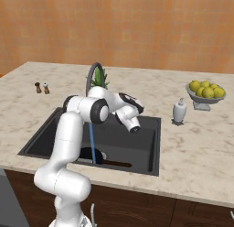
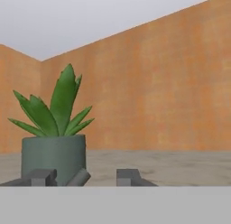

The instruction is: Pick the pan and sponge and place them into the sink. Then turn on the water.

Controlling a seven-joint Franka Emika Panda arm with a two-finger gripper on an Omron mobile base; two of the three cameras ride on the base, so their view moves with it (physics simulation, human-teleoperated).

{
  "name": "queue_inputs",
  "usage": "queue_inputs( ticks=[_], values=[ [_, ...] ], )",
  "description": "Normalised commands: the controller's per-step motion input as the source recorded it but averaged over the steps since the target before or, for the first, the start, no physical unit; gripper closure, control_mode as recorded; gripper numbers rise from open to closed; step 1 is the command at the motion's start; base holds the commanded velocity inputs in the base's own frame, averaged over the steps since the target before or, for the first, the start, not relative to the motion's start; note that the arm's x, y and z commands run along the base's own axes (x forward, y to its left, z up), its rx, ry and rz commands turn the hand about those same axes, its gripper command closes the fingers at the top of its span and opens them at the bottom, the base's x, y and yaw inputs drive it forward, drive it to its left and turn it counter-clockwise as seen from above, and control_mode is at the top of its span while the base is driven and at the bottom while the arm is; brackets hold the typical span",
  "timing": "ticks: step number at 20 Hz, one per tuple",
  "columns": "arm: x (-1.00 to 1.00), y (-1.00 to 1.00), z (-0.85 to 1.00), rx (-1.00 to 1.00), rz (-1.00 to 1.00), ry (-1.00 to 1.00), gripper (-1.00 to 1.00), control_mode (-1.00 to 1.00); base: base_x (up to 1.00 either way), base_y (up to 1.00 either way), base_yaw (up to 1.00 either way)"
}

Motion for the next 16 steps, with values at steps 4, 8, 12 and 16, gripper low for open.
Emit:
queue_inputs(
  ticks=[4, 8, 12, 16],
  values=[
    [0.00, -1.00, -0.42, -0.09, -0.05, 0.00, 1.00, -1.00, 0.00, 0.00, 0.00],
    [0.00, -0.94, -0.38, -0.10, -0.06, 0.00, 1.00, -1.00, 0.00, 0.00, 0.00],
    [0.00, -0.67, -0.07, -0.08, -0.07, 0.00, 1.00, -1.00, 0.00, 0.00, 0.00],
    [0.00, -0.29, -0.01, -0.10, -0.04, 0.04, 1.00, -1.00, 0.00, 0.00, 0.00]
  ],
)
